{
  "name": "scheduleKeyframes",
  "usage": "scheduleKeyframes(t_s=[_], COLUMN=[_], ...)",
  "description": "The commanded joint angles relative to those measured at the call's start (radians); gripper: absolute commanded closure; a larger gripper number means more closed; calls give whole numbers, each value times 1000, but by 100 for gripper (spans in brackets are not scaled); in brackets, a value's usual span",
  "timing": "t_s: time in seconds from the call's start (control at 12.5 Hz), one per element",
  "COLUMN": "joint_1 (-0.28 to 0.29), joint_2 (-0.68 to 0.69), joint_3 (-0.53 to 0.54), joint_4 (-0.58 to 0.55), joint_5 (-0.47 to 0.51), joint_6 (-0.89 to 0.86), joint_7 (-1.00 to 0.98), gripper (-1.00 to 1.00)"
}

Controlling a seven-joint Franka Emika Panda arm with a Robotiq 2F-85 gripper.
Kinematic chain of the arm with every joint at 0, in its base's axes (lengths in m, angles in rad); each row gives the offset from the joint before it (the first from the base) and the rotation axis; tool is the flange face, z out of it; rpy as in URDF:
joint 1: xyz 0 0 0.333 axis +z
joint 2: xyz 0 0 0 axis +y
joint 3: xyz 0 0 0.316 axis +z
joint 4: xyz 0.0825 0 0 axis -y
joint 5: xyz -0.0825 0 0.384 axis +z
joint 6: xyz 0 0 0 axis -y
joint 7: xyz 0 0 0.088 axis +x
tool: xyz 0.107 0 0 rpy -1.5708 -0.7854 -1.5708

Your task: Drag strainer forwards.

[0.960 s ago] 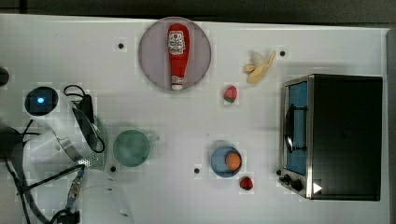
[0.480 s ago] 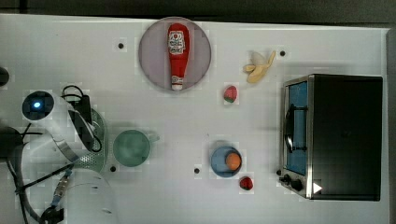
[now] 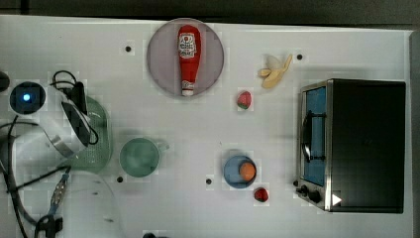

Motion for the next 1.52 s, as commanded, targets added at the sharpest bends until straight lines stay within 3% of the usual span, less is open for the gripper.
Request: scheduleKeyframes(t_s=[0.08,1.2,1.52], joint_1=[-1,0,0], joint_2=[66,268,263], joint_3=[-38,-92,-100], joint_4=[106,445,494], joint_5=[-3,-3,-3], joint_6=[-1,2,-7], joint_7=[37,37,37], gripper=[-100,-100,-100])
